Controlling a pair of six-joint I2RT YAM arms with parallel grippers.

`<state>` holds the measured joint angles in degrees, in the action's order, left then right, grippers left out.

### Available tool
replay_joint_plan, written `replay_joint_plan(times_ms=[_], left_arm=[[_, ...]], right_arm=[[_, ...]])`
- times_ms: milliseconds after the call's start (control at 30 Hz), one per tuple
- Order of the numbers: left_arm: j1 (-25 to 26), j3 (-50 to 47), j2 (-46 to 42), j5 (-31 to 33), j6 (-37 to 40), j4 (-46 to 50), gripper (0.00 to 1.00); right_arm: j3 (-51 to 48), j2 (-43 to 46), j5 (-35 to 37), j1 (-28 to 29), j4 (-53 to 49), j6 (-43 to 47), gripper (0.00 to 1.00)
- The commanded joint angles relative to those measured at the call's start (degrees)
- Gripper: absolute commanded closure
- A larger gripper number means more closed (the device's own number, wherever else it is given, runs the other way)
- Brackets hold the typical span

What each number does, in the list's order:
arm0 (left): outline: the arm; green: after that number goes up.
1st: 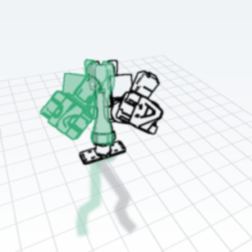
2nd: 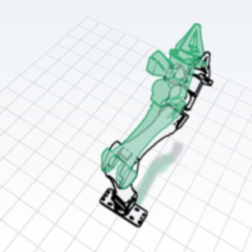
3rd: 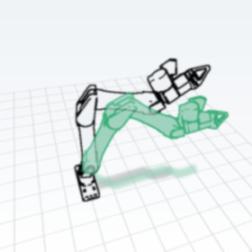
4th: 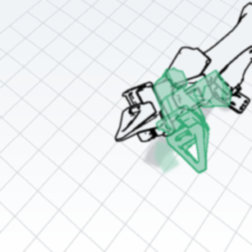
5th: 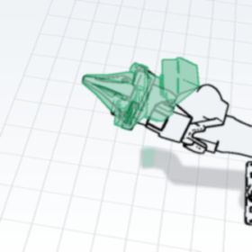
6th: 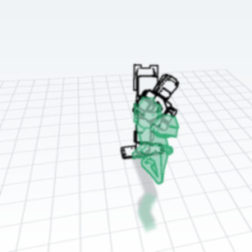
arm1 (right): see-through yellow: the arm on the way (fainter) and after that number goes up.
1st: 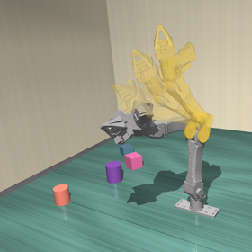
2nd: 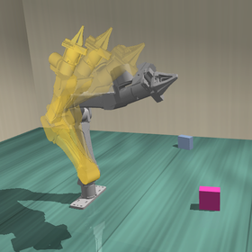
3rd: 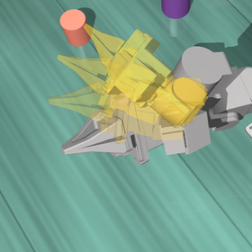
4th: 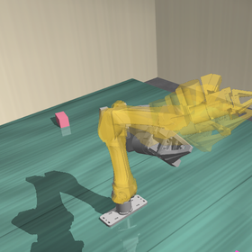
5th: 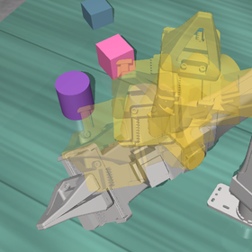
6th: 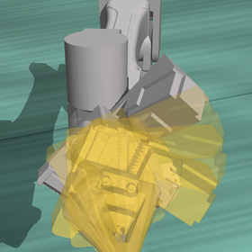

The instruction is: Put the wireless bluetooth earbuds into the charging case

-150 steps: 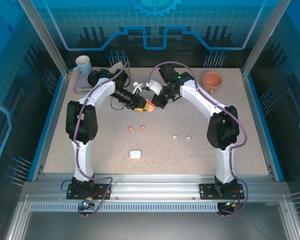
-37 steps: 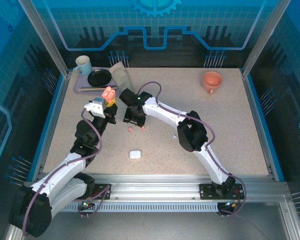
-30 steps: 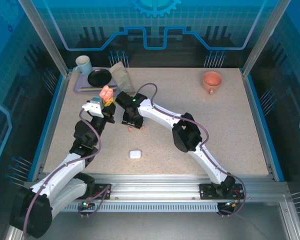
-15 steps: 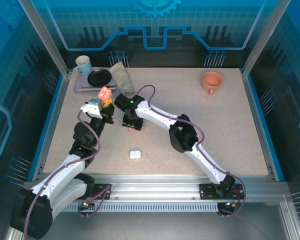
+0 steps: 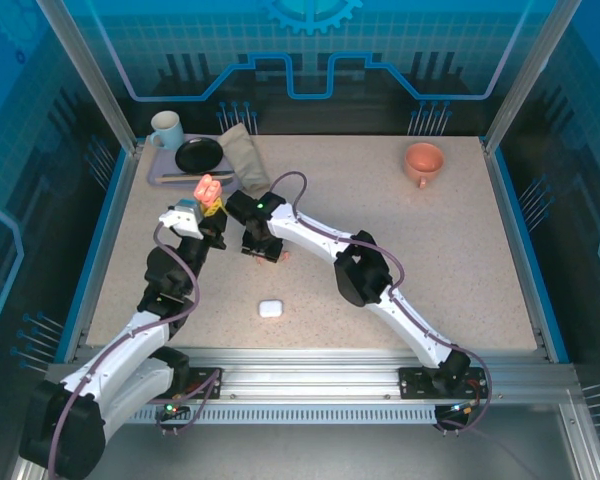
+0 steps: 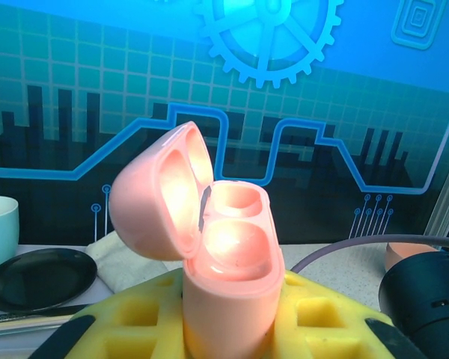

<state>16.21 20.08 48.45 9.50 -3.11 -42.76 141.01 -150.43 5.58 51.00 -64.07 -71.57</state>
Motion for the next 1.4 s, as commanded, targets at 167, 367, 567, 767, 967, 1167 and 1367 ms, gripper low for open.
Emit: replay_joint_plan(times_ms=[167,367,567,767,967,1167,1367], left_arm=[[-0.7,-0.6,-0.9,1.0,-1.4,-1.9,1.00],[-0.7,-0.4,-1.1,0.8,-1.5,-1.6,1.00],[-0.8,-0.2,-1.3,0.6,-1.5,-0.8,1.00],[-0.8,0.1,-1.2,0.4,-1.7,-0.3,1.00],[-0.8,0.7,-1.3,0.1,-1.7,0.5,1.00],[-0.8,1.4,-1.5,-0.2,-1.2,1.7,1.00],[-0.8,2.2,-1.5,-0.6,-1.2,2.6,1.00]], right_arm=[[1.2,-2.6,0.5,1.0,-2.5,1.0,0.57],[1.2,-2.6,1.3,1.0,-2.5,1.8,0.60],[1.2,-2.3,2.3,0.9,-2.4,4.0,0.64],[-0.1,-1.5,2.8,0.7,-2.1,5.0,0.69],[-2.9,0.9,3.0,0.4,-0.1,5.2,0.72],[-8.6,7.0,4.7,-0.2,3.6,6.5,0.74],[-12.1,12.7,7.1,-1.7,5.0,9.1,0.74]])
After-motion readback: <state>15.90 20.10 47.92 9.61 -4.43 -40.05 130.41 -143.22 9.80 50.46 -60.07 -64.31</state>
